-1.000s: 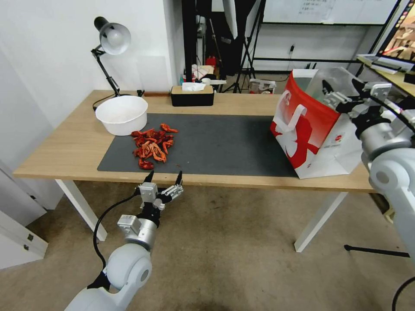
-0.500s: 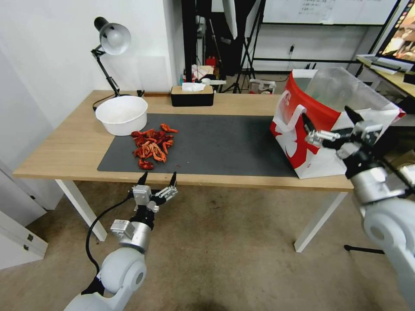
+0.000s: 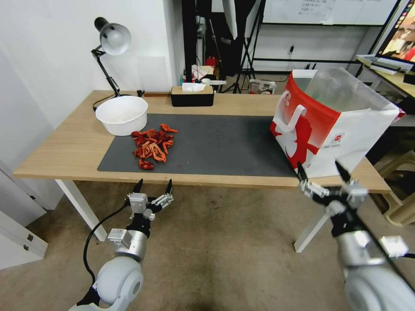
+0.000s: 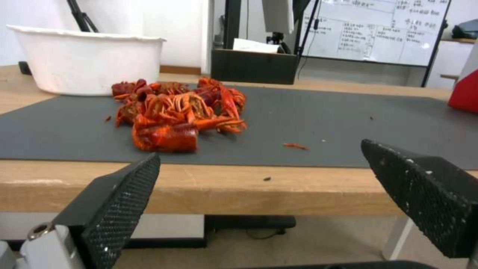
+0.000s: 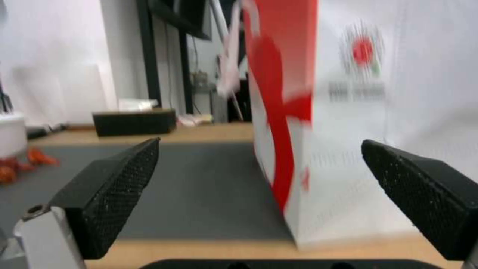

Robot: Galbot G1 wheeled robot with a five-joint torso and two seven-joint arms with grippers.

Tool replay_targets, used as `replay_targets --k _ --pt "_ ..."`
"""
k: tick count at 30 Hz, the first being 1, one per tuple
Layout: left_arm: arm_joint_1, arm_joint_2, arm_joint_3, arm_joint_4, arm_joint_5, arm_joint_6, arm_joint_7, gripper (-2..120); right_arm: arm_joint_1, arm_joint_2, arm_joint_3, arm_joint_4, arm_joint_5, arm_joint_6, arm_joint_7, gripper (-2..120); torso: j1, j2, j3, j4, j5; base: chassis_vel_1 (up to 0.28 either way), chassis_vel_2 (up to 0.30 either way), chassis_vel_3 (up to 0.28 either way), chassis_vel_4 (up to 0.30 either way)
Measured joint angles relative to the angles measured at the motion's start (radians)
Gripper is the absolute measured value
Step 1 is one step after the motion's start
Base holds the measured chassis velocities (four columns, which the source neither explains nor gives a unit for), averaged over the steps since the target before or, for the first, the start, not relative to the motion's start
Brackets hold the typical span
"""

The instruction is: Close the takeout container lid, then place the container into the takeout bag.

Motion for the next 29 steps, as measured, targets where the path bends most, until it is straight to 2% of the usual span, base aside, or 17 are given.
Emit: replay_targets --k 6,14,29 --pt "0.002 -0.001 0.000 0.013 0.003 -0.009 0.006 100 -0.016 0.066 -0.022 -0.080 -0.039 0.068 -0.008 100 0.000 0.000 0.000 0.0002 -0.0001 0.000 0.000 0.000 0.000" --pt "0.004 -0.003 0.005 0.029 0.007 -0.021 0.006 100 -0.007 0.112 -0.036 -0.131 -0.051 0.083 -0.016 100 0.000 0.000 0.000 0.0002 -0.0001 0.000 0.000 0.000 0.000" --pt "0.003 -0.003 0.008 0.031 0.007 -0.022 0.004 100 -0.004 0.114 -0.038 -0.135 -0.054 0.082 -0.016 100 0.000 0.000 0.000 0.0001 0.0000 0.000 0.000 0.000 0.000"
